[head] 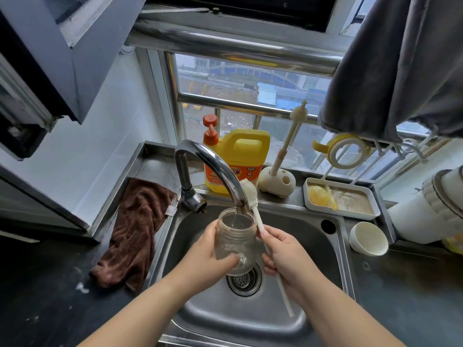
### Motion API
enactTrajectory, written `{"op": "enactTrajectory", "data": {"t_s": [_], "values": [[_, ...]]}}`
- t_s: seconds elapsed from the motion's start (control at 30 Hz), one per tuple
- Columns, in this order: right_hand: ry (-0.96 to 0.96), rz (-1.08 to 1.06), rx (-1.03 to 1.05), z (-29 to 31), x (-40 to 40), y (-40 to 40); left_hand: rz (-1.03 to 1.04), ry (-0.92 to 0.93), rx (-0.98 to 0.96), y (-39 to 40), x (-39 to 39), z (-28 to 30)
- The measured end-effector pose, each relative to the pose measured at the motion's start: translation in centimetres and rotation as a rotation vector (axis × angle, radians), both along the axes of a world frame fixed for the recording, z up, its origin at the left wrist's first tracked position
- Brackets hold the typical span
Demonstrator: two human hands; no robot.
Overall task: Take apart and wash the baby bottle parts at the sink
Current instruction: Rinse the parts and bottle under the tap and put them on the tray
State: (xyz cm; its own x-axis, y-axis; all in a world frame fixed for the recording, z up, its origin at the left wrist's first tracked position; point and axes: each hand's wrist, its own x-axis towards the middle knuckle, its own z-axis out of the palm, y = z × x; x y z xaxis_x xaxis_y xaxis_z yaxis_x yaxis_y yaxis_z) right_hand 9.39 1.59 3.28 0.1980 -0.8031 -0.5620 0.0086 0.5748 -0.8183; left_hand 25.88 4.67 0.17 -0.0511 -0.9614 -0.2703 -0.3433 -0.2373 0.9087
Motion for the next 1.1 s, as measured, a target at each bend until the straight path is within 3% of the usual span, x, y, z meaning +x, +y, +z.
{"op": "enactTrajectory", "data": {"t_s": [0.23,0.33,0.4,0.5,0.7,0.97,1.1], "values": [[-0.048,0.078,0.002,0.0,0.4,-0.2,0.061,0.023,0.004,-0.5,0.4,0.2],[0.224,0.141,-0.059,-0.2,-0.6,-0.2,0.055,-0.009,-0.030,-0.8,0.3,0.2],[0.388,0.164,-0.099,-0.3,-1.7,0.0,0.048,-0.126,-0.061,-1.1,0.3,0.2],[0.506,0.190,-0.144,-0.2,-3.3,0.4,0.053,-0.306,-0.115,-1.3,0.5,0.0],[0.744,0.319,-0.307,0.4,-5.6,1.3,0.073,-0.330,-0.115,-0.8,1.5,-0.1],[0.640,0.281,-0.325,1.0,-4.9,1.1,-0.029,-0.361,-0.030,-0.5,1.5,0.0],[0.600,0.388,-0.284,0.4,-1.9,0.7,-0.069,-0.334,0.033,0.2,0.2,-0.7]]}}
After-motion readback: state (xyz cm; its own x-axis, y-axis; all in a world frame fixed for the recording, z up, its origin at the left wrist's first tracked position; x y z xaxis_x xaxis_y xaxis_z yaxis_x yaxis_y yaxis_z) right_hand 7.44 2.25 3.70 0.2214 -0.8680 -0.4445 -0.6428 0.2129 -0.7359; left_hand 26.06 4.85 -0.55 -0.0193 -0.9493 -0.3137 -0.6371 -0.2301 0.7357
